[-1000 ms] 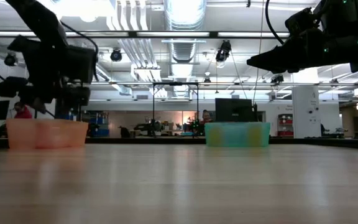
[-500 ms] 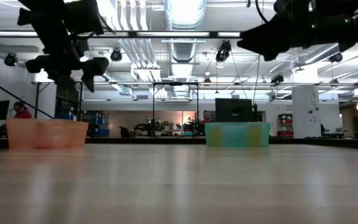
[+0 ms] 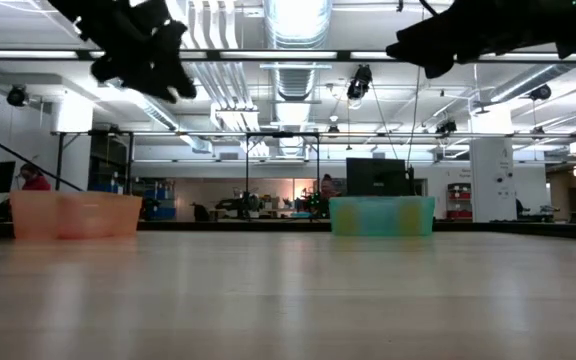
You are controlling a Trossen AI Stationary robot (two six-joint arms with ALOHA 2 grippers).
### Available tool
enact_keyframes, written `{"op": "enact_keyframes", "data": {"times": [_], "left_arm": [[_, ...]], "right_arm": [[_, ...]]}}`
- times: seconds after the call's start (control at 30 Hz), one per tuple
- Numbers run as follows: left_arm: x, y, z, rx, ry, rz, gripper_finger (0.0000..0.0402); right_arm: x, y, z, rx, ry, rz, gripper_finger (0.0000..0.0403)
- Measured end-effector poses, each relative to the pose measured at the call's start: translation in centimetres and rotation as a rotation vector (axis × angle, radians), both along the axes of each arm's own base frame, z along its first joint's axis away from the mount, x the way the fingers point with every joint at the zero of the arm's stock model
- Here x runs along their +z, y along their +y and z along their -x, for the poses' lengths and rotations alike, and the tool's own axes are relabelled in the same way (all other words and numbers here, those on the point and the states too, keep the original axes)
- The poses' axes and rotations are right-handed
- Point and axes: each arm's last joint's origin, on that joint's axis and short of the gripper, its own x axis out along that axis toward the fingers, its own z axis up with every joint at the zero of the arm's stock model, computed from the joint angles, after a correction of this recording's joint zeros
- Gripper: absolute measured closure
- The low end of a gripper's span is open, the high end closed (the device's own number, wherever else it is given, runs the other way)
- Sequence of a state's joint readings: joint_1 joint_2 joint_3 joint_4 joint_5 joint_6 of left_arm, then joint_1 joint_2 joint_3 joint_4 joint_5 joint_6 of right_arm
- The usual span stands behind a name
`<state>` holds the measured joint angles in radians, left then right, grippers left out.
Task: Pick and place medicine bottles into bin by pill shape (circle, oval)
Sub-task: Return to Home Position
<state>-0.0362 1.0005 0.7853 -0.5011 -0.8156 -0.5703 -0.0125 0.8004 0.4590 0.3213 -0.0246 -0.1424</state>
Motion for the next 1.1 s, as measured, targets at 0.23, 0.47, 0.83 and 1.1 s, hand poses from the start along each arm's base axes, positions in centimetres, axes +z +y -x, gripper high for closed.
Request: {"op": "enact_keyframes", "data": {"times": [0.23,0.47,0.83,1.1], "left_arm": [[1.0,-3.5,-0.5,-0.5,0.056,-0.14,0.0178],[0.4,-3.1,0.1,-0.834,-0.113,-0.411,0.0234],[-0.9,-1.0,4.9,-0.772,-0.289,-0.495,0.0341],[-3.9,-1.0,6.8,-0.762,-0.371,-0.529,0.0393]], "right_arm": [[0.6,-0.1,2.2,0.002,-0.09,0.154,0.0197],[0.0,-1.8,4.7,-0.103,-0.162,0.253,0.0197],[-1.2,-1.6,9.3,-0.112,-0.351,0.254,0.0198],[-1.9,-1.5,11.0,-0.177,-0.355,0.265,0.0198]]}}
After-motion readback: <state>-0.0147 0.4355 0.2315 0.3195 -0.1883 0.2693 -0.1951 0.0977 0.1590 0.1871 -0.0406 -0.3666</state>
